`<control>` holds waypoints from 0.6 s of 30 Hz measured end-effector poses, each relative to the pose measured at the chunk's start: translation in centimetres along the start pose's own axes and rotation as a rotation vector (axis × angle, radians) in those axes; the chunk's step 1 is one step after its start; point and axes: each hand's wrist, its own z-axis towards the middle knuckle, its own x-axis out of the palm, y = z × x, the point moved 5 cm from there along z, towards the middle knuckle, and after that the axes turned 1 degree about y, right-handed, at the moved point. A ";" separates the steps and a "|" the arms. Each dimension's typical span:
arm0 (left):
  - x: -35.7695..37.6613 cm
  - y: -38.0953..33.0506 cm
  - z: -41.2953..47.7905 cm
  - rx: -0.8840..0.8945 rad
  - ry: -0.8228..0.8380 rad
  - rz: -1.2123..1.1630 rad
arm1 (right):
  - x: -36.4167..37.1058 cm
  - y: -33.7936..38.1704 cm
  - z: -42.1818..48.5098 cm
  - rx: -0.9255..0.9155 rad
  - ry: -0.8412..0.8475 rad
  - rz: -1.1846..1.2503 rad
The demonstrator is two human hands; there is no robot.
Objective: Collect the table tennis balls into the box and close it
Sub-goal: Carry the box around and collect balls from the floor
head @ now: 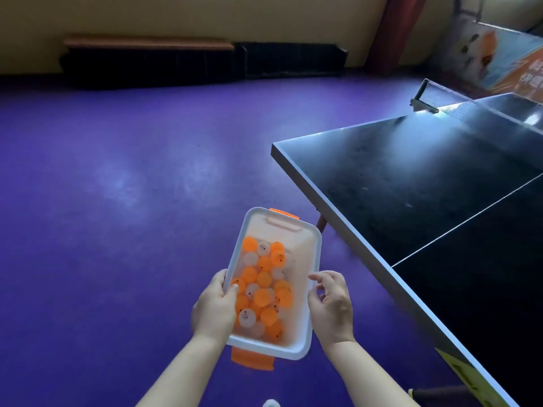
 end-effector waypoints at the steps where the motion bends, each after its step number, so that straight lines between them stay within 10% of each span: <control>1: 0.1 -1.0 1.2 0.006 -0.005 0.002 | 0.3 -0.1 1.6 0.003 0.005 -0.001; 18: -7.0 -6.5 27.1 -0.027 -0.097 -0.106 | 16.2 7.9 24.7 -0.026 0.117 -0.024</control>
